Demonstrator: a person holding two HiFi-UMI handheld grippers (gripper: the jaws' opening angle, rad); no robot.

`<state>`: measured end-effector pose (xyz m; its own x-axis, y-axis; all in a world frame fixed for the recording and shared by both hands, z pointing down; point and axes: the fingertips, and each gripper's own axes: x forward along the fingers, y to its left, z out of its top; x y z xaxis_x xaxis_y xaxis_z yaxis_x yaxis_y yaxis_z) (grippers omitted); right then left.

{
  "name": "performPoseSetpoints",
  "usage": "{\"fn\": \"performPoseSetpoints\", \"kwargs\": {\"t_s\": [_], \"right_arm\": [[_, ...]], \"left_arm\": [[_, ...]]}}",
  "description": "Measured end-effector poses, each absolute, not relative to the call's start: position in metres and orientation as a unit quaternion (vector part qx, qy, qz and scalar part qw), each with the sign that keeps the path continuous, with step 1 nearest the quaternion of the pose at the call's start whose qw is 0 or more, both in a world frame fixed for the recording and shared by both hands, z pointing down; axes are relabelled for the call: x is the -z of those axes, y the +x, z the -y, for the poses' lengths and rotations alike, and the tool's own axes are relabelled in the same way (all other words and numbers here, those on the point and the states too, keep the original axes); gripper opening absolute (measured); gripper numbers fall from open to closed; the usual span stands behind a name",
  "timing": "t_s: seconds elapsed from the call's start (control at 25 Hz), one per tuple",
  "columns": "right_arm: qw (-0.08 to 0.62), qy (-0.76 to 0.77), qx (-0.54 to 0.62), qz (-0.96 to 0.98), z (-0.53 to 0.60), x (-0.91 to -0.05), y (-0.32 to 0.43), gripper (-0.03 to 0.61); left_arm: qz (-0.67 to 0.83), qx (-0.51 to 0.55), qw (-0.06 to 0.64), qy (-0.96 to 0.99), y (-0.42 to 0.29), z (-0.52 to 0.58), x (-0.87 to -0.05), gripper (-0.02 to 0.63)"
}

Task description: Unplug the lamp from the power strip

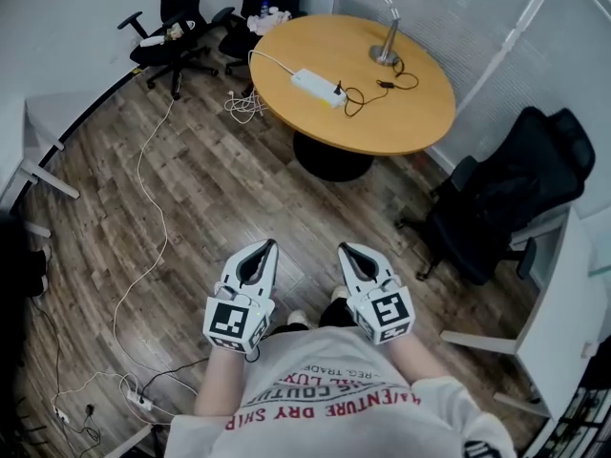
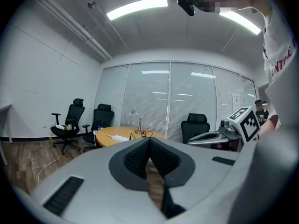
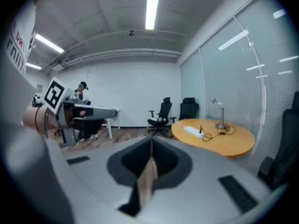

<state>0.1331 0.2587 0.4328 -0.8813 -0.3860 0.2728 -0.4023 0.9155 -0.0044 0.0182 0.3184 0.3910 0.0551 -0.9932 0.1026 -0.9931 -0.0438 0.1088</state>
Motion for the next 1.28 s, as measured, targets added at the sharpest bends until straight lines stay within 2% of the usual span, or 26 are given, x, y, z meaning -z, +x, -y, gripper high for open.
{"fn": "performPoseSetpoints", "kwargs": {"t_s": [0.36,0.68,1.0,1.28], "right_arm": [[0.136,0.160,-0.029,0.977,-0.192,-0.447,0.077,0.029],[0.128,0.135,-0.020,0.982,-0.080,-0.428,0.021,0.029],[0.134,0.124,-0.005,0.983,0.040,-0.436,0.008,0.029],[0.137,0.158,-0.032,0.977,0.104,-0.447,0.007,0.029]], "left_arm": [[0.716,-0.004,0.075,0.694,-0.035,-0.261,-0.402,0.029],[0.737,-0.014,0.066,0.673,-0.083,-0.160,-0.389,0.029],[0.727,-0.015,0.053,0.685,-0.093,-0.027,-0.385,0.029],[0.696,-0.036,0.070,0.714,-0.092,0.044,-0.403,0.029]]}}
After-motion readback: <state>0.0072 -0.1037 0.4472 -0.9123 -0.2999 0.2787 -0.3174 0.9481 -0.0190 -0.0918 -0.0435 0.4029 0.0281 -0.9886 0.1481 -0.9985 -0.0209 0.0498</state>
